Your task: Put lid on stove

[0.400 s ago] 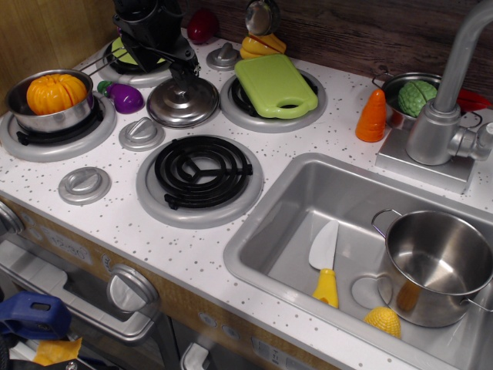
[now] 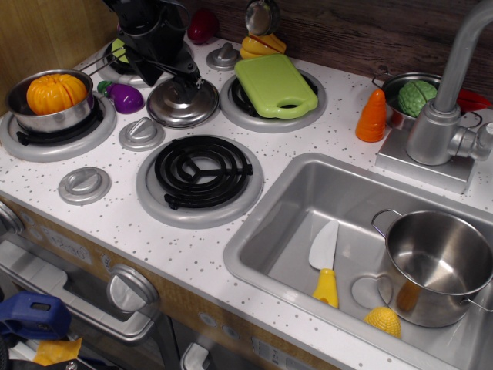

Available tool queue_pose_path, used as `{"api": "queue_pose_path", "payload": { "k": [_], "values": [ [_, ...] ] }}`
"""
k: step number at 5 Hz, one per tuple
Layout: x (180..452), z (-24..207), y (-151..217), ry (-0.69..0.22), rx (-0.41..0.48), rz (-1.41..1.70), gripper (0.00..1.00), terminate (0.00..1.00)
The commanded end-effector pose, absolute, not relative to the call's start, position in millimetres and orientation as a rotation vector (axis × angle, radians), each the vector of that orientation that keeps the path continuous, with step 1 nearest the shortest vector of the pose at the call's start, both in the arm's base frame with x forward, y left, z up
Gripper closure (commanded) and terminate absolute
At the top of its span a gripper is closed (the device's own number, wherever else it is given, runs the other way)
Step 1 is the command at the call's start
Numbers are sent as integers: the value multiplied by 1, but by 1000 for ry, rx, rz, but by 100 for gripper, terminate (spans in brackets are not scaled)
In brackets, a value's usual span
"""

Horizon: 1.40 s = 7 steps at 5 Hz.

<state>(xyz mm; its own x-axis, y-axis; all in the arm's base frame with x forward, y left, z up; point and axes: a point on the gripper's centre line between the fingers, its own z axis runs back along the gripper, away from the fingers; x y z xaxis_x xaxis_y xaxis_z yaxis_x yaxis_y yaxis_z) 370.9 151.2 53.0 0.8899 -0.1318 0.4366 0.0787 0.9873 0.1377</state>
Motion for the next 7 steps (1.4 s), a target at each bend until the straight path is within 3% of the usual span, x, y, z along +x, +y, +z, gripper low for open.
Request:
{"api": "queue_pose_path", "payload": {
  "k": [1, 4, 7],
  "values": [
    [384, 63, 158, -526, 122, -130, 0, 0],
    [406, 58, 174, -536, 123, -200, 0, 0],
    [412, 43, 182, -547, 82, -223, 0, 0]
  ]
}}
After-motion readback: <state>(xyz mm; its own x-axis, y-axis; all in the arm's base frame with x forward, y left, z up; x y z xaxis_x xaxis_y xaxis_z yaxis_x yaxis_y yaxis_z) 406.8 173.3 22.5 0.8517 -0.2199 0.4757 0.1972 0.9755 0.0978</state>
